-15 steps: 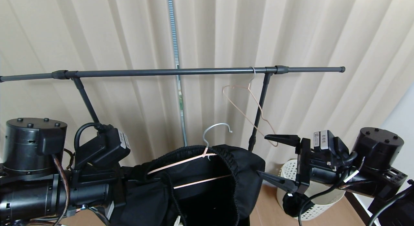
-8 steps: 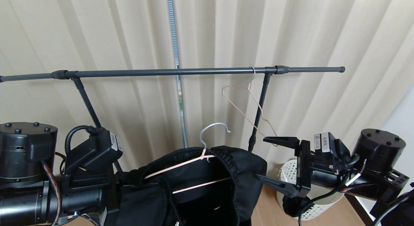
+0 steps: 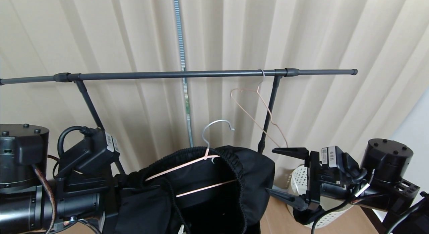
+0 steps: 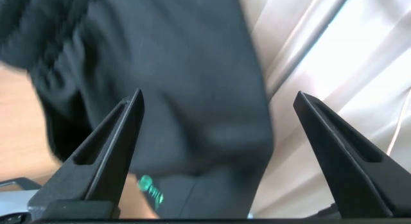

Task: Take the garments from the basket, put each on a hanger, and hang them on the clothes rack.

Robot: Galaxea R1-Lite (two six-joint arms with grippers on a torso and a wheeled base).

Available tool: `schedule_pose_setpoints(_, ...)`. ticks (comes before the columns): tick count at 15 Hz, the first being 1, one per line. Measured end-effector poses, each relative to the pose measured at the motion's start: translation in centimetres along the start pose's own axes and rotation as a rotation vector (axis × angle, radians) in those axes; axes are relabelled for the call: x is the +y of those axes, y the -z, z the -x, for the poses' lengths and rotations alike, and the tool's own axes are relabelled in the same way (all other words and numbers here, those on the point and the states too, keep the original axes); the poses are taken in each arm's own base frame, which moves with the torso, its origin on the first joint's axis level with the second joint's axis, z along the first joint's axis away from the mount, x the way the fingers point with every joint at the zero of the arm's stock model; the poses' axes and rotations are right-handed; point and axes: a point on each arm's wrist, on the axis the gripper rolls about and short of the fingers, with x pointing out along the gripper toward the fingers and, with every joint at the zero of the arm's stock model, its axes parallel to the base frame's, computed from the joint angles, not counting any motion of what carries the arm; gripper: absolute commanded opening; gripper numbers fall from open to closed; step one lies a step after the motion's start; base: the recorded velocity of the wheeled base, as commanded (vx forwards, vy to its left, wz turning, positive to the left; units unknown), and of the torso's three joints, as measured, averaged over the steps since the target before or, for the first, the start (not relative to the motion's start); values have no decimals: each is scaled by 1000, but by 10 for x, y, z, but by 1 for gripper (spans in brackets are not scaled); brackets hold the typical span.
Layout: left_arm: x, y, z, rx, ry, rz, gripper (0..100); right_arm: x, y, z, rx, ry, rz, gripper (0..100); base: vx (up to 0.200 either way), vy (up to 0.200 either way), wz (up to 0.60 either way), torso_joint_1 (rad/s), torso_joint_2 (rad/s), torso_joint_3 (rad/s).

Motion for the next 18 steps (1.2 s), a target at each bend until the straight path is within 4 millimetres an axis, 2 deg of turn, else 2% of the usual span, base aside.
schedule_pose_setpoints(8,4,-3,21,-46,-83,7,0,-17,26,-9,50,25,-44,100,0,0,0,0,0,0)
schedule_pose_setpoints(14,-3,-5,25,-66,-68,-11,0,-33,51,-22,109,92,-85,100,0,0,0,0,0,0)
schedule_pose_setpoints(18,-14,4,22,-45,-19,-12,0,-33,55,-29,113,101,-139,100,0,0,0,0,0,0)
